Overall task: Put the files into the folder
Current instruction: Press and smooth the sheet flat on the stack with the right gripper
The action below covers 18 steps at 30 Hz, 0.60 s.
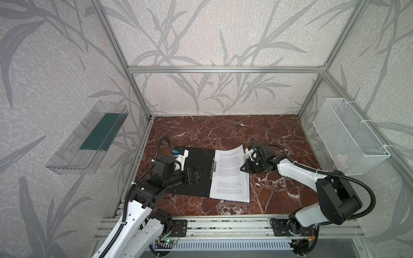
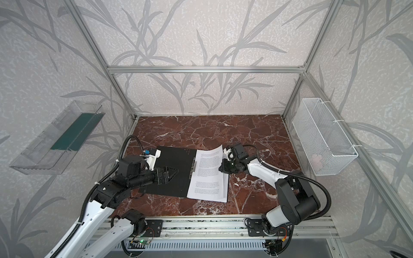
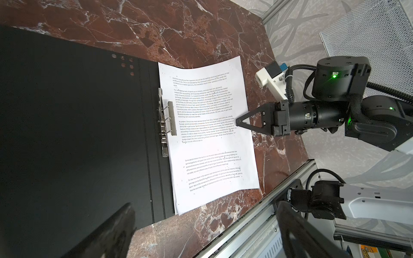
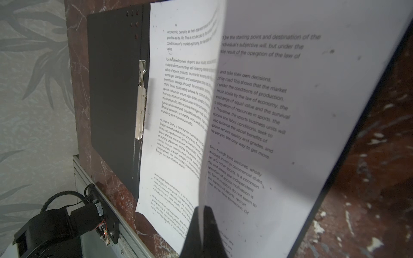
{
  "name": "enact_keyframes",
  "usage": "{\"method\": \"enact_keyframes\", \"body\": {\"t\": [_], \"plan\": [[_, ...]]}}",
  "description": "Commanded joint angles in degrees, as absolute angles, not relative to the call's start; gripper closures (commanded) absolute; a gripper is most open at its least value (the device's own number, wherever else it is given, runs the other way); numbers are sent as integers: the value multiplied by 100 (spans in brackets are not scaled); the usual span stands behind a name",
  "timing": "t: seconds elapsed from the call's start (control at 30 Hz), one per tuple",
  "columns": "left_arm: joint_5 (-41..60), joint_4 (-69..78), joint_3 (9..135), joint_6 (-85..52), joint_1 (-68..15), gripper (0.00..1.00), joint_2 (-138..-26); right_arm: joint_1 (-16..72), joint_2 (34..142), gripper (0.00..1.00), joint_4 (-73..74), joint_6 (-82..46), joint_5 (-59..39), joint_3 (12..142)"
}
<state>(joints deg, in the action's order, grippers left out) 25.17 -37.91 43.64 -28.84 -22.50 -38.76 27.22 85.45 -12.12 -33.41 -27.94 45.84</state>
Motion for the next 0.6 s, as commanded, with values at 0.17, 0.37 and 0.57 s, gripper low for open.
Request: {"method": "enact_keyframes", "body": {"t": [0.17,0.37,0.57], "plan": [[2500,-3823,4307,-2775,-2250,1,-3875,2748,8464,100,-1011,-3522,-2849,4560],[2505,-3818,4311,-2777,-2250,1,-3876,2753,8468,100,-975,-3509,-2909,4527],[2505,-3822,4312,-2777,-2250,1,-3882,2753,8547,99,-1002,-3454,-2933,4562]]}}
